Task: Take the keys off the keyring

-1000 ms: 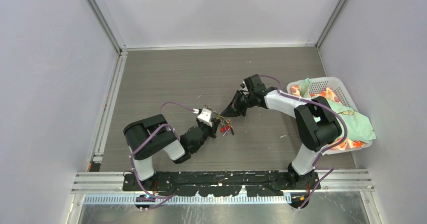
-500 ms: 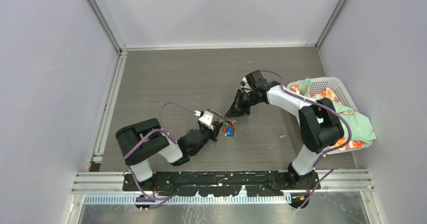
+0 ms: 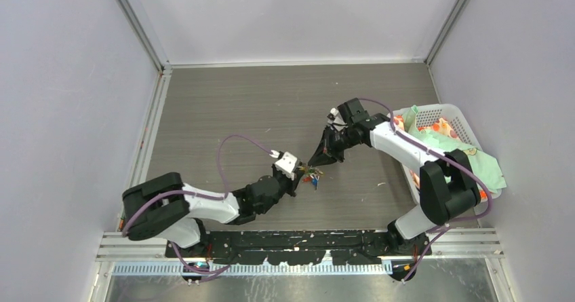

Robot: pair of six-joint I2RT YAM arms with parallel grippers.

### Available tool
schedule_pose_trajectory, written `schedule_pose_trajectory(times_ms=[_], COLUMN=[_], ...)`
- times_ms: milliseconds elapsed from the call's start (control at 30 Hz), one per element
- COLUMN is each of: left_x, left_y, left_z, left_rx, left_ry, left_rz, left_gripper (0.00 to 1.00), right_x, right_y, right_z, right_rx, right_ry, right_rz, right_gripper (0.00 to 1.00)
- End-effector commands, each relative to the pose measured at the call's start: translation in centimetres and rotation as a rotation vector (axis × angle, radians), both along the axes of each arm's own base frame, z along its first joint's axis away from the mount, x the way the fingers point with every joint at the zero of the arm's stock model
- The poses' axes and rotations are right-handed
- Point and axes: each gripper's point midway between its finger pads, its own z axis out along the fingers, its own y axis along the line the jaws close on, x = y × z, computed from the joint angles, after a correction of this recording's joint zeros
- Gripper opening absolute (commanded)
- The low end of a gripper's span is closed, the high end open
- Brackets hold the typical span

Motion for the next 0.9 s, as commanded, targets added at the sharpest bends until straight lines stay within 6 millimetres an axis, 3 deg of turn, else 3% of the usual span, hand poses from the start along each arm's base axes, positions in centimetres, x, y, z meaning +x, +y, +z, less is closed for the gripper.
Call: schedule_pose_trajectory(times_ms=[0,233,367,500,700,867], left_x=[0.3,-0.3,-0.3,0.1,1.2,1.8], left_y=[2.5,3.8,4.0,3.6,3.4,3.7], left_z=[-0.1,-0.9,-2.6,-2.9,-2.9,-1.4], left_rx=[0.161,0.212,0.234,0.223,0.152,0.098], left_ry=[0.035,0.104,0.126,0.118,0.133,0.065], left_rz=[0.081,0.107,0.123,0.132,0.141,0.079], left_gripper=[0.0,0.0,0.0,0.0,0.0,0.0], right_x=[-1.8,-3.0,-2.7,-2.2,-0.8,-1.7], right_y=[0.6,2.9,3.6,3.8,5.3,6.2], right_z=[2.8,0.6,-1.2,-2.6,-1.9,-1.6], right_rx=[0.128,0.157,0.139,0.117,0.202,0.209], right_ry=[0.023,0.093,0.106,0.109,0.078,0.07], right_rz=[0.039,0.166,0.223,0.253,0.245,0.314], right_gripper=[0.01,0.01,0.01,0.01,0.01,0.01])
